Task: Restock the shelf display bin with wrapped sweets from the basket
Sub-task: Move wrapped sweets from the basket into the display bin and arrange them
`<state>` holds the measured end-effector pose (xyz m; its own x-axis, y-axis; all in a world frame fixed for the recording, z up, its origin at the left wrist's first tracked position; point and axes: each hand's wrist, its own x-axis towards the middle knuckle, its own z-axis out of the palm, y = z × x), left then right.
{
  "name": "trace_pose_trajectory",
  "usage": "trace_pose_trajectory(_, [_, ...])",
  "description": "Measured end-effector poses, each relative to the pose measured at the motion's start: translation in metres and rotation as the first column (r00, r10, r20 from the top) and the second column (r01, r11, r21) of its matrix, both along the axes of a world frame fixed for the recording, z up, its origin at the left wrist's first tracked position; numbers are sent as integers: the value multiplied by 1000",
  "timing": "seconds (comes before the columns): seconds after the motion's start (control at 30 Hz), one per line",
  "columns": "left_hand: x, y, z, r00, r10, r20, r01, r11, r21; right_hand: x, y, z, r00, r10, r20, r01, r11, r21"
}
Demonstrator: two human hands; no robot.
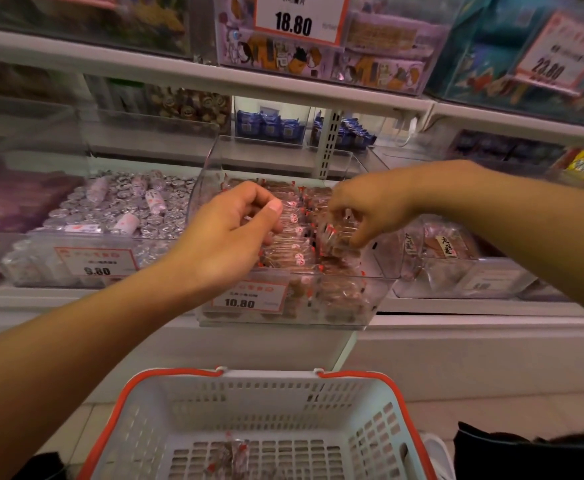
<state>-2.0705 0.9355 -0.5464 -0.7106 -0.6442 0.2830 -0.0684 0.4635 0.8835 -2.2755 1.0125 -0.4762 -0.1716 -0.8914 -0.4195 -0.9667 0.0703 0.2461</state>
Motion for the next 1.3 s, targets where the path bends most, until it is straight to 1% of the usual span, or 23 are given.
trace_pose_trajectory(0.2, [-1,0,0,1000,-15,18,15,1000,-3,6,5,-20,995,90,-41,-92,994,-58])
trace_pose_trajectory(0.37, [-3,0,-1,999,-24,23,24,1000,2,5,5,-32,991,113,-76,-123,982,-141])
trace_pose_trajectory(0.43, [-3,-1,-2,999,-25,26,25,1000,-2,5,3,-29,997,78,-20,-80,983,-164])
trace_pose_trajectory(0.5, [-2,-2,-3,999,-14,43,17,998,-65,6,3,-26,999,31,8,-29,982,-186])
trace_pose_trajectory(0.53, [0,-2,-4,998,2,67,8,988,-153,8,3,-26,1000,25,-13,-27,983,-182])
trace_pose_trajectory(0.57, [2,-3,-4,994,19,110,14,958,-288,9,4,-27,999,18,-34,-24,983,-180])
trace_pose_trajectory(0.63, [5,-4,-6,974,52,219,83,822,-563,13,7,-30,999,-6,-48,-4,980,-198])
trace_pose_trajectory(0.67, [6,-5,-7,962,65,266,129,751,-647,15,8,-31,998,-16,-58,4,978,-208])
trace_pose_trajectory(0.7, [7,-5,-8,951,70,301,166,706,-688,17,8,-33,997,-28,-75,12,977,-214])
trace_pose_trajectory(0.77, [8,-4,-10,948,56,314,190,690,-698,17,8,-32,995,-53,-81,35,977,-209])
trace_pose_trajectory(0.83, [7,-4,-10,957,35,289,183,699,-692,16,9,-28,997,-70,-36,60,973,-221])
trace_pose_trajectory(0.9, [7,-3,-8,969,26,248,158,707,-690,16,11,-24,998,-67,-14,61,958,-280])
trace_pose_trajectory(0.97, [9,-3,-5,982,17,188,123,696,-708,22,16,-19,998,-66,21,69,931,-359])
trace_pose_trajectory(1.0, [12,-2,-4,990,10,143,99,673,-733,27,21,-16,997,-53,53,71,903,-424])
trace_pose_trajectory(1.03, [16,0,-3,997,1,81,63,626,-777,34,29,-13,994,-29,101,78,852,-518])
trace_pose_trajectory(1.07, [21,1,-3,1000,-12,13,18,562,-827,40,40,-12,985,9,171,100,781,-616])
trace_pose_trajectory(1.1, [26,2,-6,998,-40,-45,-19,504,-863,47,53,-13,962,59,267,143,723,-676])
trace_pose_trajectory(1.13, [32,3,-12,995,-76,-72,-28,464,-885,53,67,-17,916,103,387,206,707,-676])
trace_pose_trajectory(1.17, [36,4,-23,994,-102,-48,1,436,-900,59,78,-29,843,106,528,285,744,-605])
trace_pose_trajectory(1.2, [40,6,-37,994,-106,27,70,420,-905,66,83,-49,743,39,668,353,825,-441])
trace_pose_trajectory(1.23, [44,8,-56,985,-84,151,173,422,-890,74,84,-77,658,-94,747,370,905,-212])
trace_pose_trajectory(1.27, [48,12,-78,949,-46,313,300,447,-843,85,80,-111,611,-250,751,349,937,28])
trace_pose_trajectory(1.3, [53,16,-102,872,-7,489,430,485,-761,98,77,-149,593,-390,705,336,915,223])
